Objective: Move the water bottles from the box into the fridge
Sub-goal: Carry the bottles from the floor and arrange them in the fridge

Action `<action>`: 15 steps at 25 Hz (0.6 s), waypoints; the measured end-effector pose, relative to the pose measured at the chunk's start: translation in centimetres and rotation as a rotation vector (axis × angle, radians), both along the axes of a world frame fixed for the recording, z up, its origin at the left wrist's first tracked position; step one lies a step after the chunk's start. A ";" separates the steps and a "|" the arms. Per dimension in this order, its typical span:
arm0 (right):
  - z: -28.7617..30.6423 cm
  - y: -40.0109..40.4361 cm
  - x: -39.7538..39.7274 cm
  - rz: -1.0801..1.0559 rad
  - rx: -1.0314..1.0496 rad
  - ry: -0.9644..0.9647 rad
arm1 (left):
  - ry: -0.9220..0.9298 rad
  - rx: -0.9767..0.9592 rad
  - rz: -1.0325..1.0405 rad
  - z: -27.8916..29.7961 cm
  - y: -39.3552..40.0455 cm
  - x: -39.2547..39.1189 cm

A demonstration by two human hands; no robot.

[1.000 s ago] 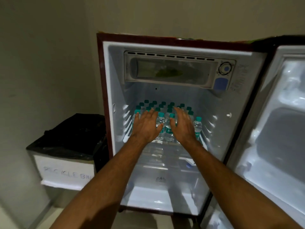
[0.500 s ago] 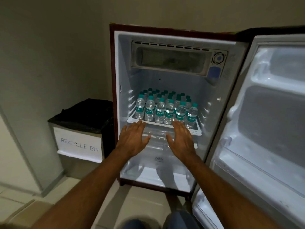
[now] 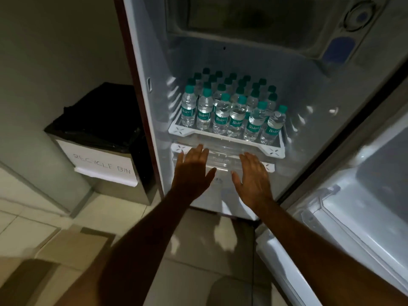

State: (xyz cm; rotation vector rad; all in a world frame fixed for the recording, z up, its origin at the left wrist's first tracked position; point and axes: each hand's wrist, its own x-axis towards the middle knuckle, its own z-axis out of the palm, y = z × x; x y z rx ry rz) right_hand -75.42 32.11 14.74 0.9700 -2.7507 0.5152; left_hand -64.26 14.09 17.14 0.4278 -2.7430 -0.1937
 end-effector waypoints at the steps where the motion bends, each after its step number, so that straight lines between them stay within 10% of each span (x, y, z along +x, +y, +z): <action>1: 0.2 0.4 0.7 0.007 0.019 -0.036 | -0.049 0.010 -0.007 0.2 0.5 0.7; 15: 14.8 7.6 13.6 -0.007 0.299 -0.380 | -0.486 0.186 0.083 12.4 6.8 11.6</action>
